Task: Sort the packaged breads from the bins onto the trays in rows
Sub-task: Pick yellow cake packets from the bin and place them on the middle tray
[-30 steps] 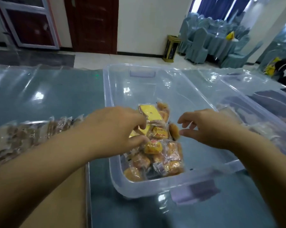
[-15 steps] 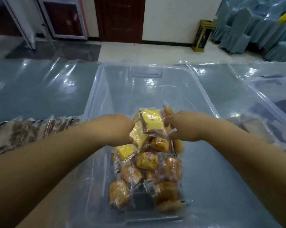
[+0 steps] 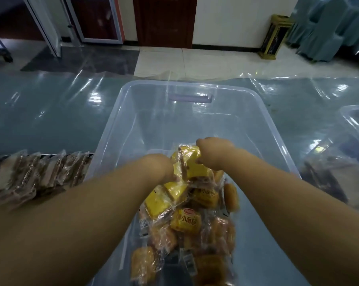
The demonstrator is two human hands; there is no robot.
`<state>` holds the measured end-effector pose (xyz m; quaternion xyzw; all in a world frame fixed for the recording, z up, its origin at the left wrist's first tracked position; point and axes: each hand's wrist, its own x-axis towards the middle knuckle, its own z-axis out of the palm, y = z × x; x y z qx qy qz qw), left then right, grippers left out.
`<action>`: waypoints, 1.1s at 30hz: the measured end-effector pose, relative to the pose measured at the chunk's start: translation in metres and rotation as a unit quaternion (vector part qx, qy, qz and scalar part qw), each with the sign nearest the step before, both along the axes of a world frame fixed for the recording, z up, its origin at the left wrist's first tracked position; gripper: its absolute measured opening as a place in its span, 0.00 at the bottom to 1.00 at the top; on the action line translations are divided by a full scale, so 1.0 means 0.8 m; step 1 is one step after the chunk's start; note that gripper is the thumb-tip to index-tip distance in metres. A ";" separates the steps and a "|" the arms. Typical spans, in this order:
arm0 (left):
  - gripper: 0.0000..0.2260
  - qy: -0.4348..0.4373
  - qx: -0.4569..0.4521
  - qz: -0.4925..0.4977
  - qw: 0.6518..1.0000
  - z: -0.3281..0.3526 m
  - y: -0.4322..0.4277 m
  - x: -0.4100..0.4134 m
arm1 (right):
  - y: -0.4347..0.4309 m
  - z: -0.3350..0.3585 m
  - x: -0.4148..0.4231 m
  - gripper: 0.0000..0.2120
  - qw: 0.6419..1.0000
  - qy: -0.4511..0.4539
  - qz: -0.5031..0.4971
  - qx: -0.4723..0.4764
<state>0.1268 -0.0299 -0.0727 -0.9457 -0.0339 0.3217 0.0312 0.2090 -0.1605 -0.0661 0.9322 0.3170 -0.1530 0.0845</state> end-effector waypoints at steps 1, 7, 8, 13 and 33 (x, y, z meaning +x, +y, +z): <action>0.26 0.006 -0.006 0.009 1.000 -0.003 0.000 0.001 | 0.002 -0.006 0.004 0.22 1.000 0.008 -0.012 0.008; 0.25 0.057 -0.039 0.024 0.997 -0.012 0.001 -0.003 | 0.006 -0.027 0.017 0.34 0.996 0.086 -0.013 -0.006; 0.25 0.065 -0.042 0.027 0.997 -0.011 0.002 -0.004 | 0.007 -0.026 0.017 0.35 0.995 0.099 -0.013 -0.014; 0.26 0.072 -0.027 0.018 0.997 -0.004 0.001 -0.011 | 0.009 -0.014 0.018 0.38 0.992 0.120 -0.031 -0.014; 0.14 0.013 0.012 0.028 0.999 0.047 0.019 -0.023 | 0.010 -0.030 0.011 0.22 0.991 0.097 -0.095 0.015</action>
